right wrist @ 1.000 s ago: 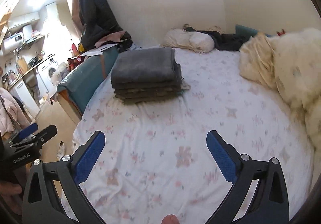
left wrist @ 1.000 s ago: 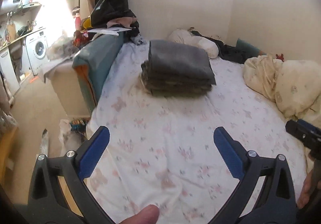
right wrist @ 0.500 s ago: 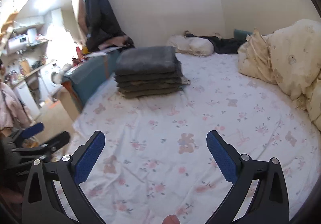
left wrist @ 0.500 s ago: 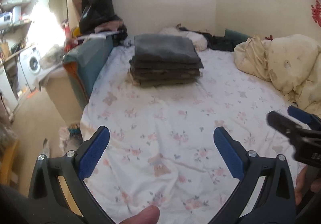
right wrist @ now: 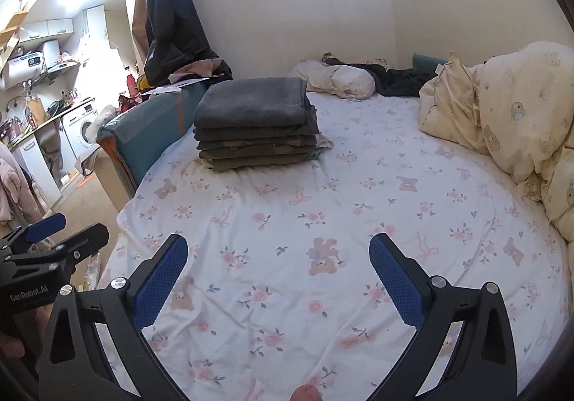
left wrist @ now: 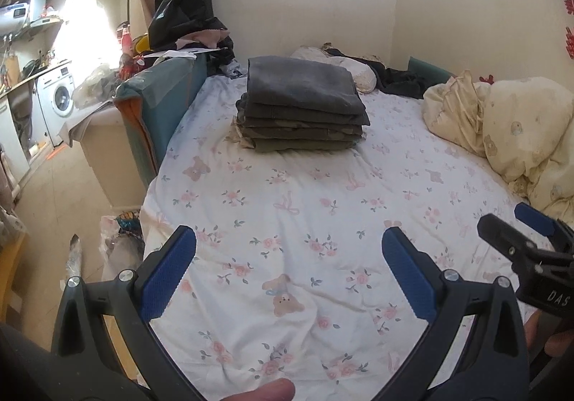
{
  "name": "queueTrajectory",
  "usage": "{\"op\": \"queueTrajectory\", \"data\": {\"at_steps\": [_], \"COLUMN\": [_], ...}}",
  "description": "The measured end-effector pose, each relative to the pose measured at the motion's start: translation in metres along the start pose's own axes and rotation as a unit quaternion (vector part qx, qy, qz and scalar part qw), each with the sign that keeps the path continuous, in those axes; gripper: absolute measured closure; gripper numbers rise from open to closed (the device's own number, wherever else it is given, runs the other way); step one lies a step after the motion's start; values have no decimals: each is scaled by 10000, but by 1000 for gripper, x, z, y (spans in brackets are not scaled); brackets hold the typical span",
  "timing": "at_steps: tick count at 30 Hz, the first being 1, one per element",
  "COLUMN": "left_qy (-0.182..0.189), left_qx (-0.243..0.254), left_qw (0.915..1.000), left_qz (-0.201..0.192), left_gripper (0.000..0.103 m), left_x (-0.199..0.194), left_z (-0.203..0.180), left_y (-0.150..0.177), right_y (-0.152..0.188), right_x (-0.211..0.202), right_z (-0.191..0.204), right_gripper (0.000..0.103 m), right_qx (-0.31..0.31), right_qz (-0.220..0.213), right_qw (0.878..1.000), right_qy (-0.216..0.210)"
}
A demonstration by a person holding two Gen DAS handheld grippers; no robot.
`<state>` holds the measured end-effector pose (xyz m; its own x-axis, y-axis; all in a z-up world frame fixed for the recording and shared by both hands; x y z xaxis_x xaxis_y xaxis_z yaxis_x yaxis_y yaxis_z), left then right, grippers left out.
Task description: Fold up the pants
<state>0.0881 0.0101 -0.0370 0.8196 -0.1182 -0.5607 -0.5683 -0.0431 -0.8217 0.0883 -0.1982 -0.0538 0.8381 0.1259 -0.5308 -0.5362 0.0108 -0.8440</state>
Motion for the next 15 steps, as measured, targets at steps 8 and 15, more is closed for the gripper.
{"op": "queueTrajectory", "data": {"at_steps": [8,15], "left_qy": [-25,-2], "left_qx": [-35,1], "left_qw": [10000,10000], "left_qz": [-59,-81], "left_gripper": [1,1], "left_x": [-3,-3], "left_z": [2,0], "left_y": [-1,0], "right_y": [2,2], "right_x": [-2,-2], "right_z": [3,3], "right_gripper": [0,0], "right_qx": [-174,-175], "right_qz": [-85,-96], "right_qw": [9998,9998], "right_qy": [93,94]}}
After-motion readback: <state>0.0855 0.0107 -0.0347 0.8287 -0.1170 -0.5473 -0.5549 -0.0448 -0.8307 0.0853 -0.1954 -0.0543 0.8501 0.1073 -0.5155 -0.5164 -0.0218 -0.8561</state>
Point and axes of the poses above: each gripper's, at about its wrist camera, not at the fingertips, and x roughly the way its jaws point, z to its left, y to its underside, the point moved 7 cm from there along x, roughly the way its jaws point, and after that the axes turned 8 degrees about y, right-handed, at the moved point
